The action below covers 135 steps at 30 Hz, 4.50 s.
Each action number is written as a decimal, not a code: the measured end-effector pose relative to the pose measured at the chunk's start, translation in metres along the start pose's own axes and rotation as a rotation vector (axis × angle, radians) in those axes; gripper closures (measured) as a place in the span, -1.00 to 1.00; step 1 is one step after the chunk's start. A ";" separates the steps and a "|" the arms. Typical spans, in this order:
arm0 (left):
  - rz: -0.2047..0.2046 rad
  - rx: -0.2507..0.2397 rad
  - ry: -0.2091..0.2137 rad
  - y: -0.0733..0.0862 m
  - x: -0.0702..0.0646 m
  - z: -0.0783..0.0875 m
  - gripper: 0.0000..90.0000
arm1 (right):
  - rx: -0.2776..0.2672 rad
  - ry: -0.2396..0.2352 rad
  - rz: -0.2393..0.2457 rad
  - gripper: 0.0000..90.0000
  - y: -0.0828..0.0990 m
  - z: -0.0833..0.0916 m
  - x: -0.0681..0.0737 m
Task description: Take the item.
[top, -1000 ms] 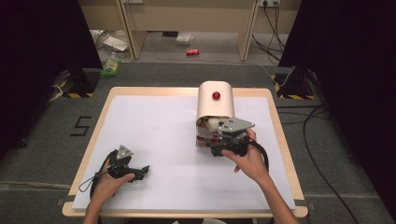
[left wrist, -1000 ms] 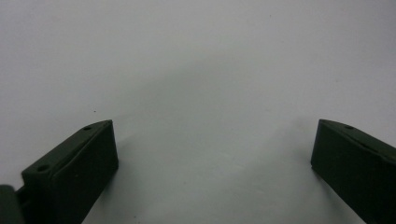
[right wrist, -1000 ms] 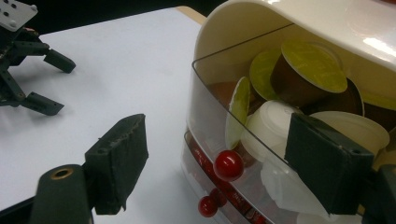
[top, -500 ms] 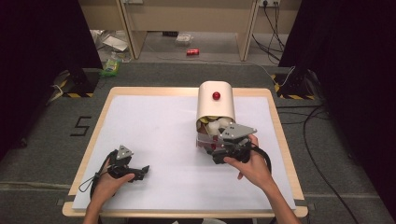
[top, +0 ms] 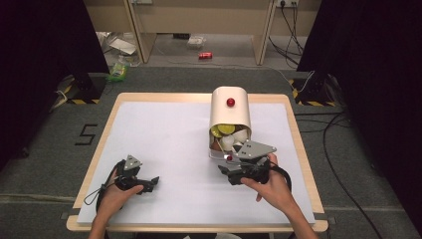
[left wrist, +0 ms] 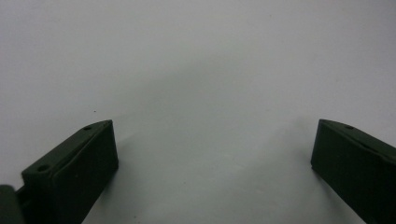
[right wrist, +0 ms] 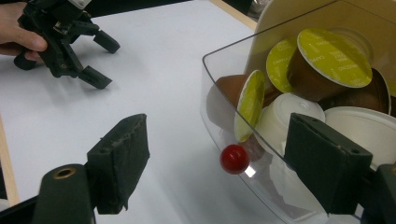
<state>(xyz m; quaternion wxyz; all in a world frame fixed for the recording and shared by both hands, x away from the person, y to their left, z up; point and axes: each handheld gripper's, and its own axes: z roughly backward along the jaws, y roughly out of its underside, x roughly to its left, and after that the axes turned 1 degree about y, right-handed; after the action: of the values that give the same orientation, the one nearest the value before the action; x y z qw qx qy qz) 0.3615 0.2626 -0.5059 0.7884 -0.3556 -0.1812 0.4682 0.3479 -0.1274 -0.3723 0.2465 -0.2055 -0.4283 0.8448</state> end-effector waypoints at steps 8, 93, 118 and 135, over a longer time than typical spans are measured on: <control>-0.002 0.001 -0.001 0.000 0.000 0.000 -1.00 | 0.010 -0.012 0.010 -0.50 0.003 0.004 0.007; -0.002 0.002 0.000 0.000 0.000 0.000 -1.00 | 0.062 0.133 -0.066 -0.37 -0.040 -0.043 -0.015; -0.001 0.001 0.000 0.000 0.000 0.000 -1.00 | 0.030 0.112 -0.085 -0.12 -0.041 -0.035 -0.019; -0.002 0.001 0.000 0.000 0.000 0.000 -1.00 | -0.004 0.100 -0.101 -0.12 -0.030 0.004 -0.022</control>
<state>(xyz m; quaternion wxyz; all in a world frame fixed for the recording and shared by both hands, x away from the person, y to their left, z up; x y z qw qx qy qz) 0.3617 0.2627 -0.5058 0.7890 -0.3550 -0.1812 0.4675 0.3699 -0.1278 -0.3422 0.3095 -0.2262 -0.4268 0.8191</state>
